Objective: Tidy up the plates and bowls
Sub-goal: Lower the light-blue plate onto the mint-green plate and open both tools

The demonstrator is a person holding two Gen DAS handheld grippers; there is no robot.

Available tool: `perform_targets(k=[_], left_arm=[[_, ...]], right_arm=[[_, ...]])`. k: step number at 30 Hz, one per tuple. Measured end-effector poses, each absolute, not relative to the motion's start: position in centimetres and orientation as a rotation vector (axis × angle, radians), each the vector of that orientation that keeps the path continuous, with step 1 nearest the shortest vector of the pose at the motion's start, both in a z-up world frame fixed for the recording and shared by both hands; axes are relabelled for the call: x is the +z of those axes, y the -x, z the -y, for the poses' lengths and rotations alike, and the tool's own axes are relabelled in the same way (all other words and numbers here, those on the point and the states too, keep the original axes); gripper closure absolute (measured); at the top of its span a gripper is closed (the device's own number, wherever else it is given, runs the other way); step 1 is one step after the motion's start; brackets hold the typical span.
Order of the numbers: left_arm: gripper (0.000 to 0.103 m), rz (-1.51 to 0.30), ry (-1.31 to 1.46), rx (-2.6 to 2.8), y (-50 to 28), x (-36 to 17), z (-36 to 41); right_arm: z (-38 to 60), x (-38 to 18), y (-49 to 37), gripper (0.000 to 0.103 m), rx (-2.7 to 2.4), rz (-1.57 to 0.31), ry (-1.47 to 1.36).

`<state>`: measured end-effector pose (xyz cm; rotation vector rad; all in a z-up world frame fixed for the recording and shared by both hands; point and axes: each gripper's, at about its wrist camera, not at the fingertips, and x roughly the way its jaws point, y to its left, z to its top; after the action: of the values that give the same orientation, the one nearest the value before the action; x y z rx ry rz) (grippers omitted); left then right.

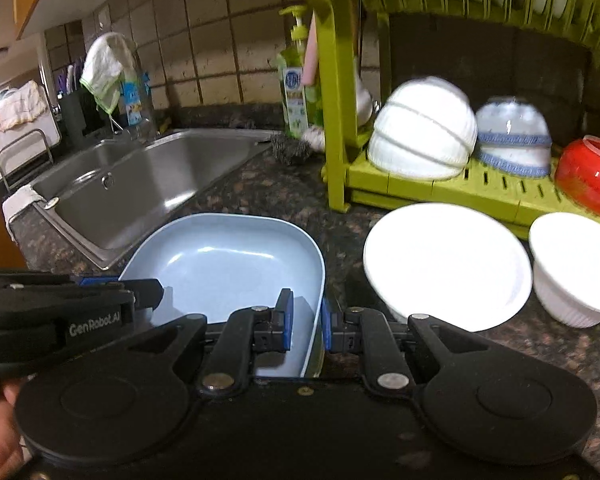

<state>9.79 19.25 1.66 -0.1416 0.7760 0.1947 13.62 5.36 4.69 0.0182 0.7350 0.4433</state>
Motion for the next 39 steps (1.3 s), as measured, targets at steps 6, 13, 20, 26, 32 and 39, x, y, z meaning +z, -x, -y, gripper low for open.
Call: perform_targets(k=[6,13,20,26,32,39], left_arm=[[0.086,-0.797,0.155,0.184,-10.4,0.6,-19.7],[0.062,-0.778,0.136,0.150,-10.8,0.1,-19.3],[0.058,-0.789,0.148,0.151,-10.8,0.1,-19.5],[0.058,-0.790,0.173,0.167,-10.4,0.1,-20.1],[0.055,-0.786,0.174,0.172,-10.0,0.4,-20.1],[0.049,-0.775,0.202,0.186,-9.2,0.8,-20.6]], right_arm=[[-5.8,3.7,-14.4,0.086,0.438,-0.751,-0.004],[-6.4,3.0,-14.9,0.075,0.432,-0.746,0.017],[-6.5,3.0,-14.7,0.067,0.442,-0.743,0.018],[-6.5,3.0,-14.6,0.058,0.453,-0.749,0.023],[-6.2,2.8,-14.5,0.052,0.453,-0.767,0.015],[-5.7,2.8,-14.0,0.046,0.473,-0.788,-0.004]])
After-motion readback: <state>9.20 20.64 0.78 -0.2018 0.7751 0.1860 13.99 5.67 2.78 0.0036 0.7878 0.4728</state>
